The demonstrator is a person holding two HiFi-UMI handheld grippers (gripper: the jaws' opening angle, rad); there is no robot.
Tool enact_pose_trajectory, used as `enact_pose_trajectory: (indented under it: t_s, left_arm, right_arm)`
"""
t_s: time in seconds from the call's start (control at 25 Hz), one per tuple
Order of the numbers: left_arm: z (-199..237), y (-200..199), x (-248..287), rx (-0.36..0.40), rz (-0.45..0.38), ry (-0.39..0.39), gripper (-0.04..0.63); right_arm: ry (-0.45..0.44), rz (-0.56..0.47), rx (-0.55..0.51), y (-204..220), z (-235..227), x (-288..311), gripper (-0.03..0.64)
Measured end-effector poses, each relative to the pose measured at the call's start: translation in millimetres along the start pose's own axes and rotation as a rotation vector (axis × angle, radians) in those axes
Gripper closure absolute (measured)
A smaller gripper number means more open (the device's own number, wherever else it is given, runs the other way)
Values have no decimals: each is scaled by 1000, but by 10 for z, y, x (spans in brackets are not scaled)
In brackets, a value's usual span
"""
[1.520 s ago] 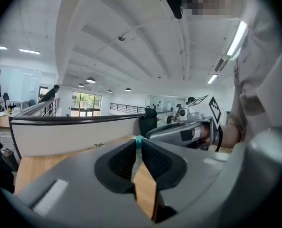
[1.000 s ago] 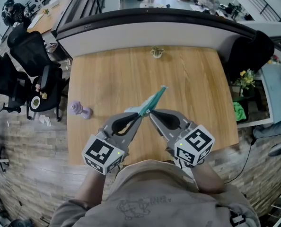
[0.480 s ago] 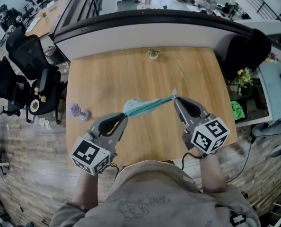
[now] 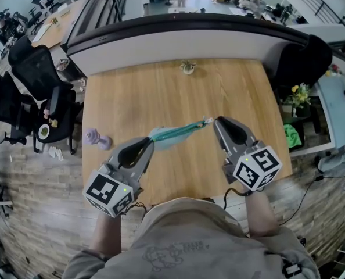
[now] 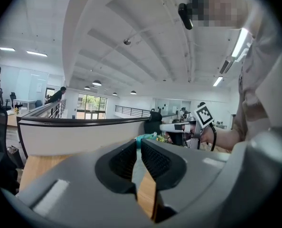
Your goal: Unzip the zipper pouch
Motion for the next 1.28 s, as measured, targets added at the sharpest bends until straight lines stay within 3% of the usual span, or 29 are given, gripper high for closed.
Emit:
enact_pose_trajectory:
  t_s: [0.28,0.52,0.72,0.96,1.28]
  left_arm:
    - [187,-332,-92,52,-61,-106,563]
    - [367,-747,-233,67,-195,-188,563]
    - [426,-1018,-361,125,-264,-267,563]
    - [453,-1014,-456,193,-256,-339,562]
    - [404,-580,-390,208,-142,-348,561]
  right_arm:
    - [3,-118,-69,-491,67,-89,597]
    - [41,-272,-167,-1015,220,-313,598]
    - [60,-345,-213,-1215,366,-497,598]
    - [93,-314,-253,-1119,394,-558,598]
    - [83,-184,-210,-687,298,-488,601]
Point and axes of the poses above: the fingertips, and each gripper's own axes: x forward along the fingers, z to its left, y out of its underside, the point moved 3 cm from there along -x, backward along the fingers, and after that the axes turned 1 degree about -y, right-handed, at the moved point
